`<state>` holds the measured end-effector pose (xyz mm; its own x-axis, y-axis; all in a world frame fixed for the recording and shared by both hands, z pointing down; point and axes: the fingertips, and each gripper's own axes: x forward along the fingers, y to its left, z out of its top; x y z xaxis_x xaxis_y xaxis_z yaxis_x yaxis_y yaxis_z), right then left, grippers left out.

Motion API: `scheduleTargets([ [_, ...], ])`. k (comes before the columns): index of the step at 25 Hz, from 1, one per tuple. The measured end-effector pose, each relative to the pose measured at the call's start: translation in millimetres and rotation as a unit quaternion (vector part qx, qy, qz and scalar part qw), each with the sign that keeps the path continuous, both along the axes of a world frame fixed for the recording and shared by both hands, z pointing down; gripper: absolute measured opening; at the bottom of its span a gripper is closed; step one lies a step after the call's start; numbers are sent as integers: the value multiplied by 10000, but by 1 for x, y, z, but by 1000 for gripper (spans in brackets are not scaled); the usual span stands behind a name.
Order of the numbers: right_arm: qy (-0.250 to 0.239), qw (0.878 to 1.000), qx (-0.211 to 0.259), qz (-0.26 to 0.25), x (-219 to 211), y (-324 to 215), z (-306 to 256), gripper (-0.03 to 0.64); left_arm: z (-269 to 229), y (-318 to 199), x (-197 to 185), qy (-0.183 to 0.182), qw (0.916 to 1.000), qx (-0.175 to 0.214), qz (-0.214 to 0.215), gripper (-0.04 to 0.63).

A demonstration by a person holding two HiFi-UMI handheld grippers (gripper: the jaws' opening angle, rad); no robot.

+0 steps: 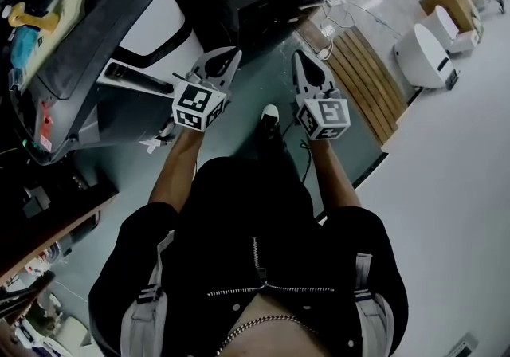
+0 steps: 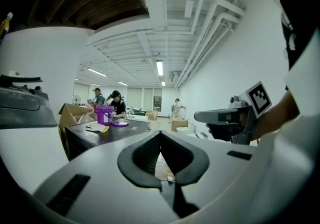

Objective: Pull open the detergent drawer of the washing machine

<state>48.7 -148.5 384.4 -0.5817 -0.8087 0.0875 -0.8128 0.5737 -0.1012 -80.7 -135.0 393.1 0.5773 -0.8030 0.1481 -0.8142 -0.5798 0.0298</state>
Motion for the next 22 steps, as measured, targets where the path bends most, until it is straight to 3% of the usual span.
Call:
scheduleTargets([
  [5, -124, 9991, -169, -361, -6, -54, 3, 5, 4, -41, 0, -22, 9996, -121, -265, 18],
  [11, -490, 9964, -539, -442, -6, -108, 24, -6, 23, -77, 2, -154, 9983, -354, -445, 18],
  [16, -81, 9920, -990, -779, -16, -132, 65, -6, 39, -100, 2, -205, 9965, -552, -599, 18],
  [22, -736, 9785, -1477, -1236, -19, -159, 99, 5, 56, -123, 7, -164, 9938, -769, -783, 18],
])
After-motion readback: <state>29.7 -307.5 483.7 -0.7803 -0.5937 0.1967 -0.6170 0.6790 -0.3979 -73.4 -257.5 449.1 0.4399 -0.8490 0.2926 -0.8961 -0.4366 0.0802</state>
